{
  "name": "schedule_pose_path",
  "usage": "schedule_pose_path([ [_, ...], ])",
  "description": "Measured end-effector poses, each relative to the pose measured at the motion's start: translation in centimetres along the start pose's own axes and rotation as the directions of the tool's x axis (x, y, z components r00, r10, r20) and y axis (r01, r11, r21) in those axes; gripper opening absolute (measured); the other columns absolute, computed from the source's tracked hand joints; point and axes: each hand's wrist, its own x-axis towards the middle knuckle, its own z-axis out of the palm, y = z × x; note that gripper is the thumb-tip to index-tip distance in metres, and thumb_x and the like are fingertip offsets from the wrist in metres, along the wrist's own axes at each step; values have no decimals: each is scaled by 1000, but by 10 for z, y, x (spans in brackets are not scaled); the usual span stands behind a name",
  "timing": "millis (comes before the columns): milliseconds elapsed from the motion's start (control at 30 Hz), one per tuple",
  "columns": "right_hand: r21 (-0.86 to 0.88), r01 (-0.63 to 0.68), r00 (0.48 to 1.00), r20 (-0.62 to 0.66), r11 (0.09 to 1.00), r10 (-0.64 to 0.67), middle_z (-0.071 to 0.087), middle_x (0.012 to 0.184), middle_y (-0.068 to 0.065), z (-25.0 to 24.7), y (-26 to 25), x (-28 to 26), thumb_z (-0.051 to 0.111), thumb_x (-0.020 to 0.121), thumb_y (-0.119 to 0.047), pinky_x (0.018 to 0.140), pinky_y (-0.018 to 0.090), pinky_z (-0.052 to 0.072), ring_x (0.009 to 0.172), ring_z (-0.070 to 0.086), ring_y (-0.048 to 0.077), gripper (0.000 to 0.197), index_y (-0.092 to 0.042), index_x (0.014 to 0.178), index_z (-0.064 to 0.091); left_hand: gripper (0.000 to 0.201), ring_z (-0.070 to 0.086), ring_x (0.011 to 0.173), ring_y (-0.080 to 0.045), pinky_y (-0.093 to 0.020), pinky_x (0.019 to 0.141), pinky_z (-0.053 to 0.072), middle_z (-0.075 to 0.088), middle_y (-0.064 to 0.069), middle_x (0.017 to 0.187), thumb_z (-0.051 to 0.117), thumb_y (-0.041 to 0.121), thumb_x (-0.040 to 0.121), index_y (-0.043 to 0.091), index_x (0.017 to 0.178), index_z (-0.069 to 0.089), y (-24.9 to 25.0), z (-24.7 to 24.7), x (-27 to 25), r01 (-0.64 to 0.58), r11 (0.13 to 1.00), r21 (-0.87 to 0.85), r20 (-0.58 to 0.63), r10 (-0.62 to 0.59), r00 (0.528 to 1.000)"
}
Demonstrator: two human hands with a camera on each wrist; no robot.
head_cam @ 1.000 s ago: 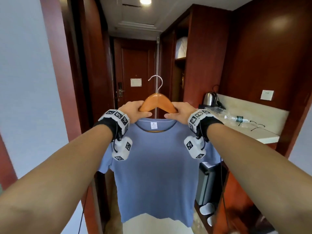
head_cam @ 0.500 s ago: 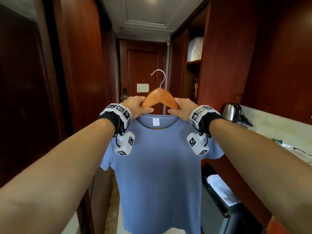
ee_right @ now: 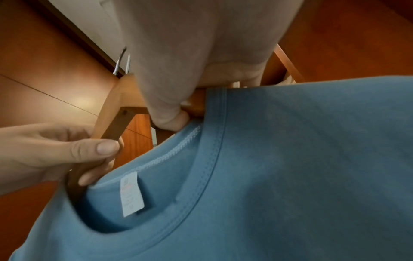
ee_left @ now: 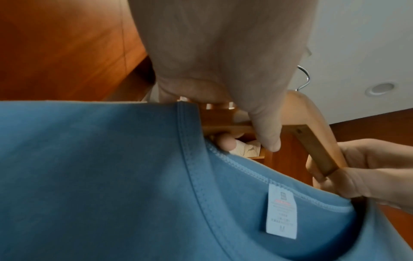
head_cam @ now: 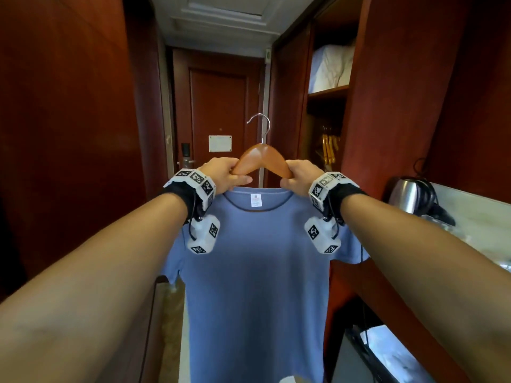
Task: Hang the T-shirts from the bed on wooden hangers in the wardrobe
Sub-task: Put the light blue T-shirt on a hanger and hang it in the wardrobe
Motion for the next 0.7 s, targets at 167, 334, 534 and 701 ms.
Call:
schedule_pose_path([
  [167, -19, -44, 997, -70, 999, 42, 55, 75, -9, 10, 23, 85, 62, 92, -22, 56, 25, 34, 70, 54, 15, 13, -28, 87, 52, 28, 64, 71, -15, -30, 67, 48, 66, 2, 71, 66, 50, 89, 23, 96, 61, -33, 1, 94, -64, 998, -20, 8, 64, 998],
  [334, -67, -86, 993, -89, 994, 80, 57, 79, -6, 32, 57, 162, 63, 90, -26, 60, 27, 36, 74, 57, 18, 10, -25, 95, 55, 23, 64, 71, -14, -27, 65, 45, 66, 2, 72, 67, 49, 88, 27, 88, 59, -68, 23, 174, -86, 993, -86, 21, 88, 996],
  [534, -111, -125, 986, -120, 986, 111, 58, 80, -5, 63, 111, 254, 61, 91, -29, 65, 29, 40, 73, 58, 18, 10, -25, 98, 54, 25, 68, 74, -16, -29, 68, 50, 70, 0, 76, 67, 51, 87, 27, 87, 61, -110, 62, 279, -119, 988, -96, 20, 122, 992],
  [701, -116, -135, 986, -115, 984, 122, 61, 84, -2, 78, 159, 339, 63, 90, -29, 68, 30, 42, 79, 61, 21, 12, -23, 98, 56, 29, 61, 72, -16, -28, 65, 43, 65, -1, 79, 66, 53, 88, 25, 89, 61, -136, 86, 375, -147, 989, -34, 24, 148, 989],
])
